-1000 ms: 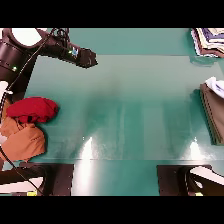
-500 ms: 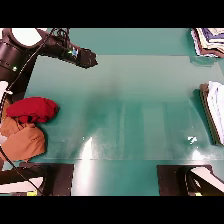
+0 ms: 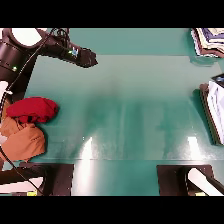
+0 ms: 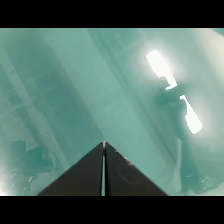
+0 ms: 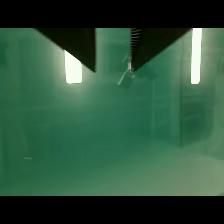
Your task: Fold the shirts.
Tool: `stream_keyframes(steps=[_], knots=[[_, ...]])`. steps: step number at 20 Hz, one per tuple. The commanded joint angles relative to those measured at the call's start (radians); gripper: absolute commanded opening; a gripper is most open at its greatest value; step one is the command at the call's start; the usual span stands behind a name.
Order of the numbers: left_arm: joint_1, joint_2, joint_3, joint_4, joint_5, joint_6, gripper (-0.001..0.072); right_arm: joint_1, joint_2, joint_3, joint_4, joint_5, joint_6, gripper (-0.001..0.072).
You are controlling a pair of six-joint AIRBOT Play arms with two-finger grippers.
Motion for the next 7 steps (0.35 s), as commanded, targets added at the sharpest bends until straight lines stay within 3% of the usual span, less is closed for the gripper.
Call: stream_keyframes(steps=[1,2,7], knots=[[0.000,0.000,0.000,0.000,0.007,0.000,0.0026,0.253,0.001,0.000,0.015,-0.101,-0.030,0.0044],[0.000,0.000,0.000,0.000,0.008,0.000,0.0026,0.289,0.001,0.000,0.015,-0.110,-0.051,0.0013],[0.000,0.000,0.000,0.000,0.007,0.000,0.0026,0.343,0.001,0.000,0.016,-0.107,-0.056,0.0013]])
